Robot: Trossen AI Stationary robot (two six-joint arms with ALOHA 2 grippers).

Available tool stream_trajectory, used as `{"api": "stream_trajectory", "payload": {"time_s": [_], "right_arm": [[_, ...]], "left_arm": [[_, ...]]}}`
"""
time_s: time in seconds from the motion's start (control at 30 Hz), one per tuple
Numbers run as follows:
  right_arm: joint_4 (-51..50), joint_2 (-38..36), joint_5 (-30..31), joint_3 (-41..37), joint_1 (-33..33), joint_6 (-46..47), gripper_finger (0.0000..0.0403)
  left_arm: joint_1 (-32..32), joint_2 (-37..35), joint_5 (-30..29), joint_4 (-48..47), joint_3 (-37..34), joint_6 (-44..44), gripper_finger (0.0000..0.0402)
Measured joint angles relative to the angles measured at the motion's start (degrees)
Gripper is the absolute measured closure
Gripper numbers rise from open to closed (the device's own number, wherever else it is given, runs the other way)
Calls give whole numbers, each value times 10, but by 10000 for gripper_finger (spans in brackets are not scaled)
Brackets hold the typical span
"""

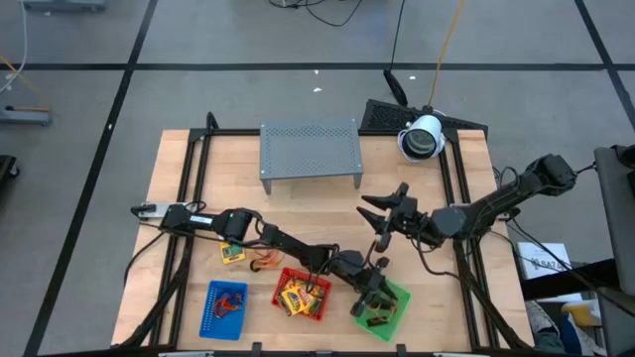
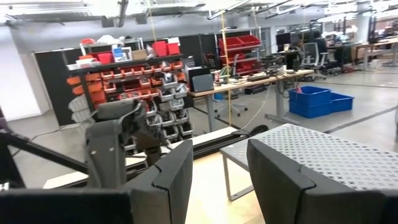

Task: Pick & Place Office Desk Supplies
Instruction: Put the top red rubber band into the green basket, then put the bottom orange rubber band into the green basket

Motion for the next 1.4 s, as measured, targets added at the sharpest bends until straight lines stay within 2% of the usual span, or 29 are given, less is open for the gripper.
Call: {"api": "stream_trajectory", "payload": {"time_s": [0.1, 0.23, 0.47, 0.6, 0.77, 1.13, 1.4], "right_arm": [[-2, 0, 0, 0, 11, 0, 261], [-4, 0, 0, 0, 26, 0, 261], [-4, 0, 2, 0, 42, -1, 261], [-6, 0, 2, 0, 41, -1, 261], [-9, 0, 2, 0, 41, -1, 261], [-10, 0, 0, 0, 41, 14, 261], [-16, 0, 0, 0, 41, 15, 261]], "left_arm": [[0, -13, -3, -22, 0, 3, 276], [0, -52, -20, -96, 0, 29, 244], [1, -121, -30, -244, 0, 80, 213], [1, -126, -36, -282, 0, 83, 206], [1, -126, -73, -324, 0, 87, 206], [1, -131, -75, -341, 0, 94, 206], [2, -162, -90, -390, -1, 120, 206]]}}
